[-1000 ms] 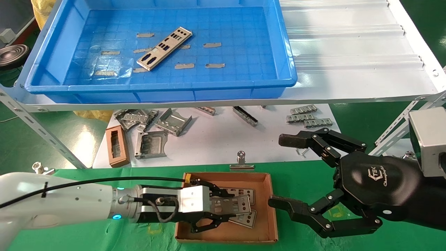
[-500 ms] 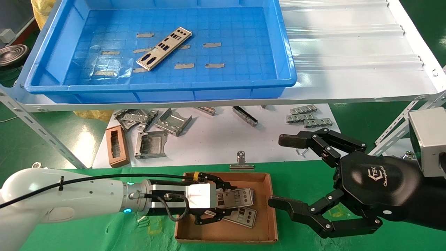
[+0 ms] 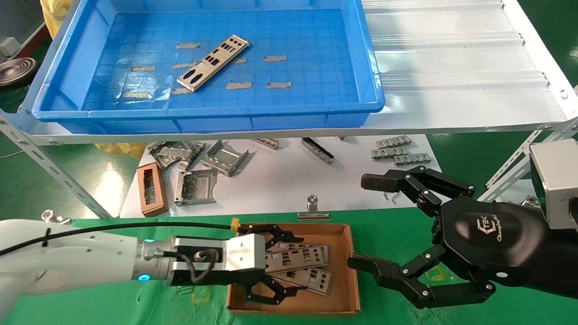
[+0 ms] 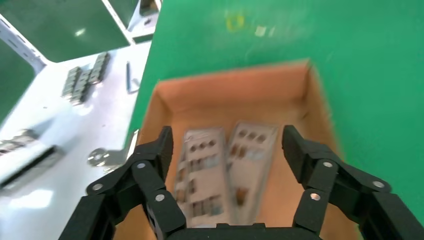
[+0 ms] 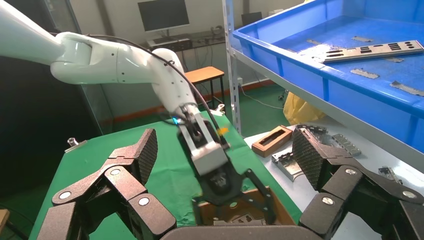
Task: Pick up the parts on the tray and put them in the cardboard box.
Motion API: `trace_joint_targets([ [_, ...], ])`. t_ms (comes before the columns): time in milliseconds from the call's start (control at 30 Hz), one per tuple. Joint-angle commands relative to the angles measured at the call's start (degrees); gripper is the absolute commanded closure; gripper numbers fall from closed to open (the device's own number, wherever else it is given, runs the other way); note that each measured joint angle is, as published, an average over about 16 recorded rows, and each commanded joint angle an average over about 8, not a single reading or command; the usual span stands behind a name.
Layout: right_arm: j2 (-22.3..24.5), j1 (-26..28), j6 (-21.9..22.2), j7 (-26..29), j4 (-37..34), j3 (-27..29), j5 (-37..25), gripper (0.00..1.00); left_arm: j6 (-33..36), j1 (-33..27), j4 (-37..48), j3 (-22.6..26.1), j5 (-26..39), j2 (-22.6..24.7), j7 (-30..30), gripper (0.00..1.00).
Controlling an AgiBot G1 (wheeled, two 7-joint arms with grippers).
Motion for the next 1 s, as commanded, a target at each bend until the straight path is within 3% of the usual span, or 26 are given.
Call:
trace_joint_targets([
  [33, 0.0, 0.0, 0.0, 0.0, 0.0, 0.0, 0.0, 0.0, 3.1, 0.6, 0.4, -0.7, -2.8, -1.0, -2.3, 0.0],
  [200, 0.0, 0.0, 0.0, 0.0, 0.0, 0.0, 0.0, 0.0, 10.7, 2.0, 3.7, -2.1, -9.2, -2.8, -6.3, 0.0],
  [367, 0.0, 0.0, 0.0, 0.0, 0.0, 0.0, 0.0, 0.0, 13.5, 2.2, 5.2, -2.4, -11.3, -3.8, -6.9, 0.0],
  [633, 0.0, 0.0, 0.0, 0.0, 0.0, 0.0, 0.0, 0.0, 12.1, 2.4, 3.8, -2.9, -10.4, -3.9, -7.2, 0.0],
  [1000, 0.0, 0.0, 0.0, 0.0, 0.0, 0.0, 0.0, 0.0, 12.6, 4.1, -2.3, -7.2, -12.4, -7.9, -11.4, 0.0],
])
